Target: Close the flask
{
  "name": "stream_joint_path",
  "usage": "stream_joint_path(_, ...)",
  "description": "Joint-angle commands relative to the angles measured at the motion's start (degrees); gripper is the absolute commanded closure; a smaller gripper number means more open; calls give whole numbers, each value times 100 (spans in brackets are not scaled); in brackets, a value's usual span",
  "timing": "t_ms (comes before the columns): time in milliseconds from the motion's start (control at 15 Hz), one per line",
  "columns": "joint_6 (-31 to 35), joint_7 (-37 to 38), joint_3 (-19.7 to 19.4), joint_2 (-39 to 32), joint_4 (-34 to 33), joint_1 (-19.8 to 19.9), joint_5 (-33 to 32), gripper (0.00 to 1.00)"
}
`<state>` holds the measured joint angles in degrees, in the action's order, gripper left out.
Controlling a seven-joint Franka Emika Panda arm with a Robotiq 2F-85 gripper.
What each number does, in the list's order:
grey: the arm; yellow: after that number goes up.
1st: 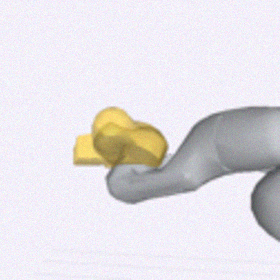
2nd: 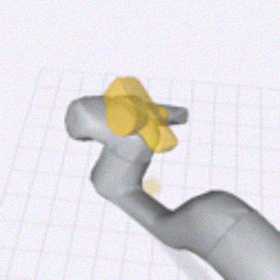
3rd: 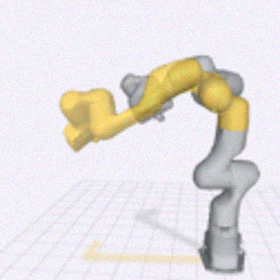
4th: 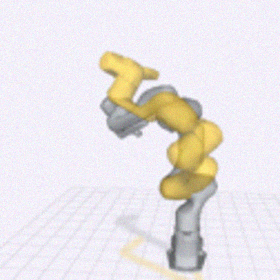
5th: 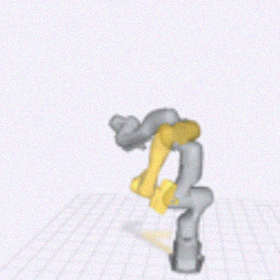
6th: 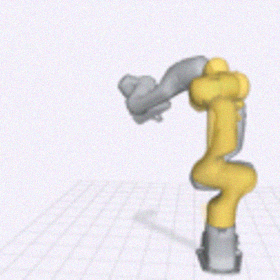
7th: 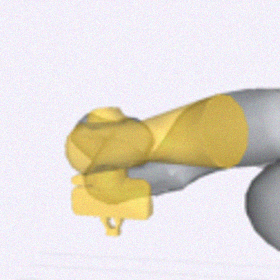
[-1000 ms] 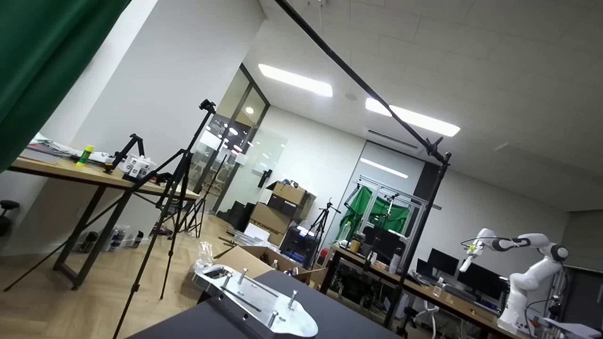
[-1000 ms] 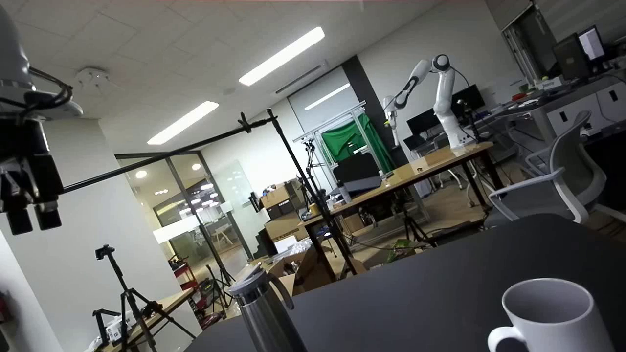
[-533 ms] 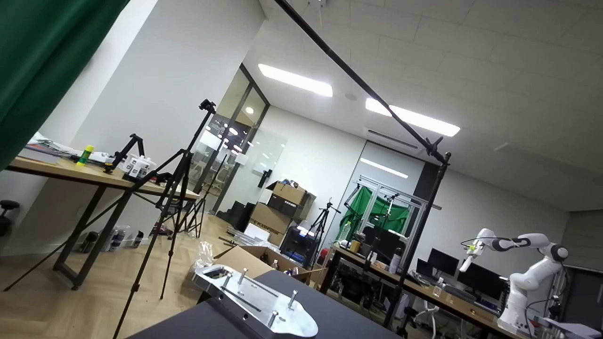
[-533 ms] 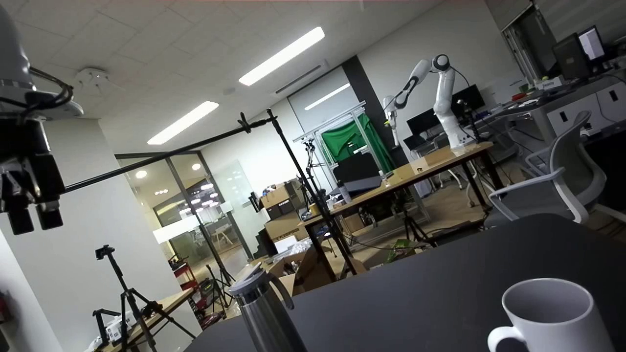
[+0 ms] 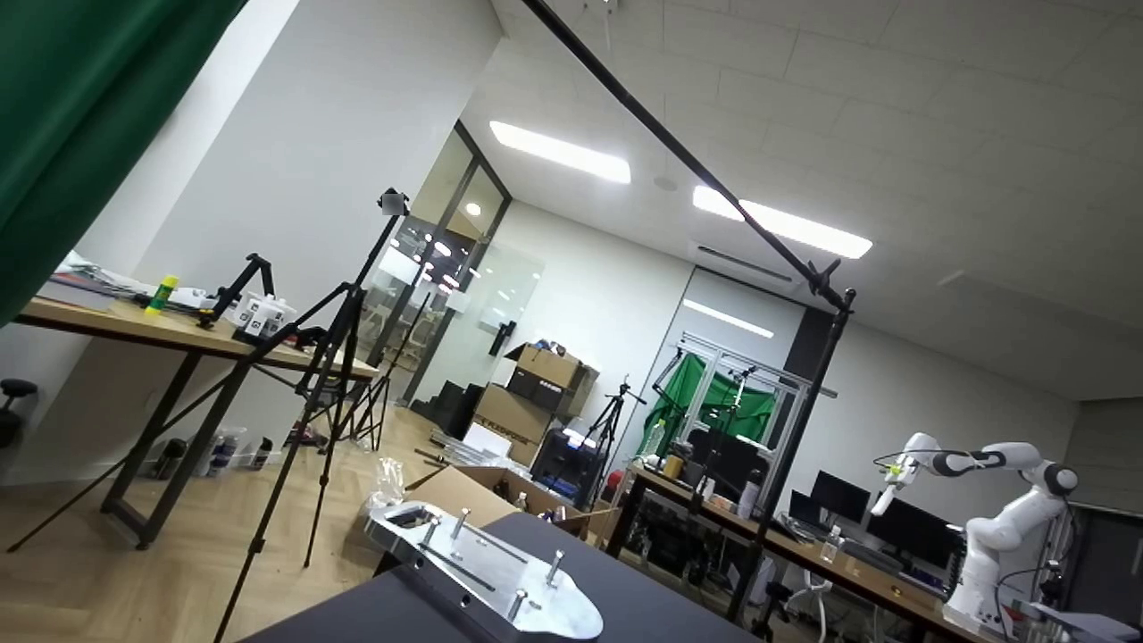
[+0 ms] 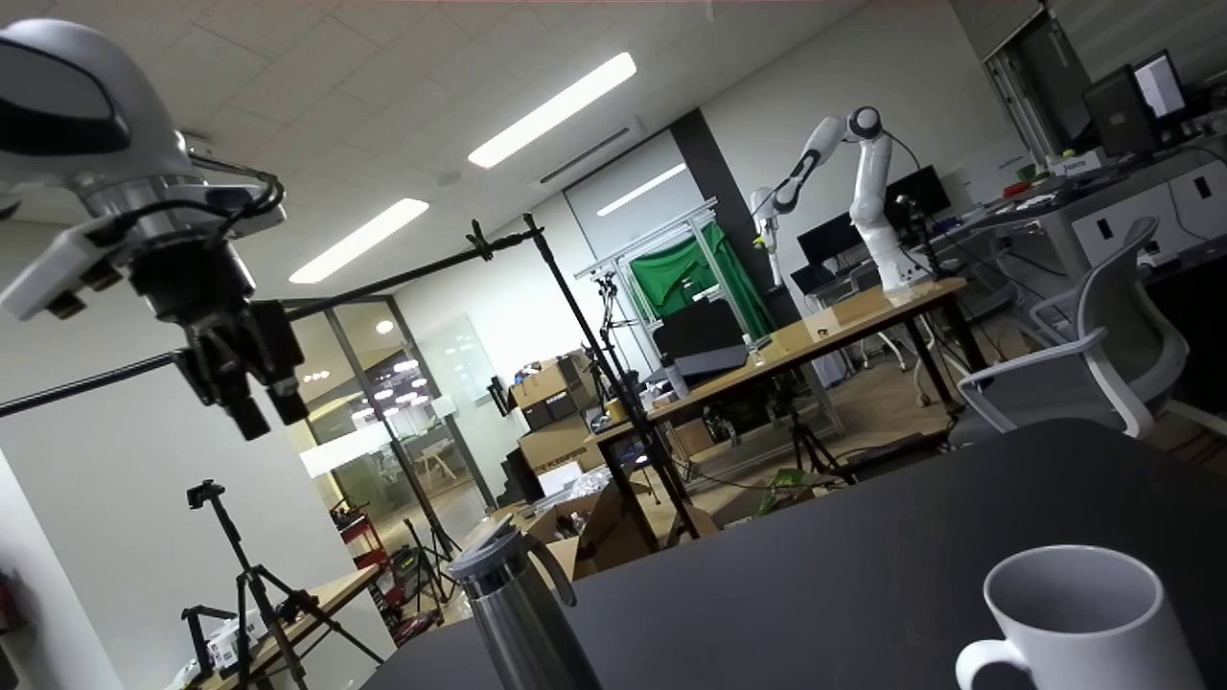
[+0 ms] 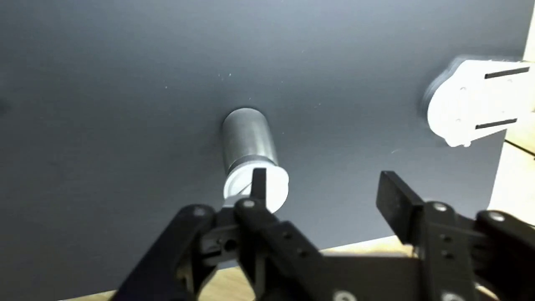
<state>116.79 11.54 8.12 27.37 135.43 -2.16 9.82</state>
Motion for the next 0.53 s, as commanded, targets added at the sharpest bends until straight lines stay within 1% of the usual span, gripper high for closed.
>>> stream_joint_path(0, 231, 100, -6, -1088, -782, 185, -619, 61)
stream_joint_path(200, 288, 165, -55, -1895, -1296, 254, -1141, 81)
stream_joint_path(333, 152, 179, -120, -2397, -1688, 239, -1411, 95)
stream_joint_path(400, 66, 182, -160, -2622, -1873, 223, -1518, 99)
stream_joint_path(467, 4, 197, -203, -2826, -2041, 203, -1619, 100)
